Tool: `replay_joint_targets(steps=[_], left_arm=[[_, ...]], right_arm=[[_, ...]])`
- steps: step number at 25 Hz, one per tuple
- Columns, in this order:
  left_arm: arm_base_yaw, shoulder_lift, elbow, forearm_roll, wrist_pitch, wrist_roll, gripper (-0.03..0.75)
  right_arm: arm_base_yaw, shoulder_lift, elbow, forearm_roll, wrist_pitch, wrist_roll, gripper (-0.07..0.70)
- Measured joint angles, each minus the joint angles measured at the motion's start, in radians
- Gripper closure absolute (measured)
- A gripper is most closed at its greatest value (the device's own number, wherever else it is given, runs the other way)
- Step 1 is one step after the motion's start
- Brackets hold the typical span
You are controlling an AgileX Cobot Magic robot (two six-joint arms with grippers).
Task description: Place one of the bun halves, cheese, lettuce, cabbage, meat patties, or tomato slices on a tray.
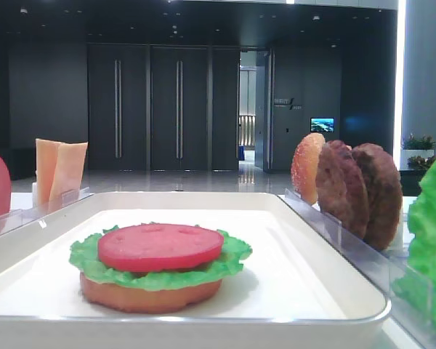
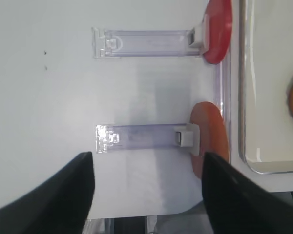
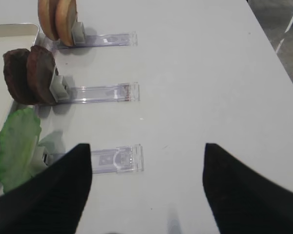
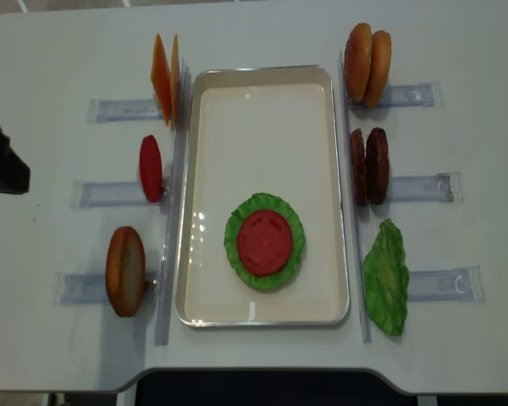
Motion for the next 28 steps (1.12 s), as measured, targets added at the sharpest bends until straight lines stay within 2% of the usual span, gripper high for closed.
replay_joint_targets(steps=[16,21,28], left_arm=[[0.000,-0.635,0.282,-0.084,0.022,0.032,0.192],[-0.012,-0.761,0.333,-0.118,0.028,0.061,0.192],[-0.058,-0.889,0.417,-0.097,0.033,0.066,0.192]], right_arm=[[0.000,0.000,0.000,0.000,0.000,0.000,0.169],[0.000,0.000,0.000,0.000,0.000,0.000,0.169],[0.000,0.000,0.000,0.000,0.000,0.000,0.169]])
